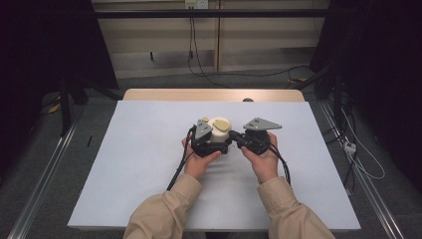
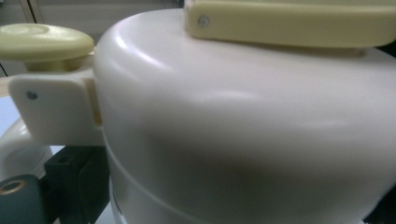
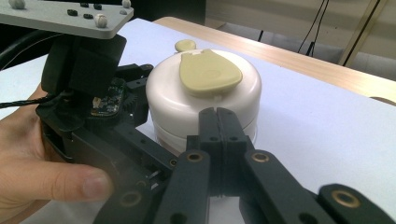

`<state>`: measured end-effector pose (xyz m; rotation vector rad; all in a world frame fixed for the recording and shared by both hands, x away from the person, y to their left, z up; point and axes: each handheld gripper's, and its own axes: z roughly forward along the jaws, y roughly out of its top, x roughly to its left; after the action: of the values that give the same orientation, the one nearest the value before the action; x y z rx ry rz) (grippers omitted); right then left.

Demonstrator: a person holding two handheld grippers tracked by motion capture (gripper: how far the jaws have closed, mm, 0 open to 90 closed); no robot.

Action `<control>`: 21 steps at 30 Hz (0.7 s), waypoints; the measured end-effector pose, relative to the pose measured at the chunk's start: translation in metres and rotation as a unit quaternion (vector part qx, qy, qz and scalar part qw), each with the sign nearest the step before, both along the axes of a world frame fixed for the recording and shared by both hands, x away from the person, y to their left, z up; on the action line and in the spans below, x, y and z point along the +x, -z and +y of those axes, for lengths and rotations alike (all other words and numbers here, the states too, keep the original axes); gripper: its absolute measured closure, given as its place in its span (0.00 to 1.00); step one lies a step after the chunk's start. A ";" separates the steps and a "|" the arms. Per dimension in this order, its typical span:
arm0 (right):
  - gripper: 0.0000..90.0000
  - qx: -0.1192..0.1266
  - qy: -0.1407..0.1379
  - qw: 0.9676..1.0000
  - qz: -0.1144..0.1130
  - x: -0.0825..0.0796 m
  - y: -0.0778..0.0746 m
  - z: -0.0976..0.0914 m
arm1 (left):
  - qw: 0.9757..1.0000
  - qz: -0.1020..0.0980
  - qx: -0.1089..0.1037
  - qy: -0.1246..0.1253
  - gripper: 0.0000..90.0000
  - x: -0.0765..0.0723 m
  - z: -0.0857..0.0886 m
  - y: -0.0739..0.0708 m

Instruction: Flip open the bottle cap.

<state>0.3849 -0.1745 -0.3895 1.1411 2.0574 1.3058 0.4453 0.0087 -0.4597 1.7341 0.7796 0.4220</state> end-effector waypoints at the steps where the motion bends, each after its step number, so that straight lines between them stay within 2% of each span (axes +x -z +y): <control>1: 1.00 0.001 0.002 1.000 0.001 0.001 0.000 0.000 | 1.000 0.000 0.000 0.000 0.06 0.000 0.000 0.000; 21: 1.00 -0.010 0.004 1.000 0.001 0.007 -0.003 0.000 | 1.000 0.001 0.000 -0.001 0.06 0.000 0.000 0.000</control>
<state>0.3917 -0.1744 -0.3867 1.1420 2.0608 1.2790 0.4453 0.0086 -0.4598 1.7333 0.7821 0.4212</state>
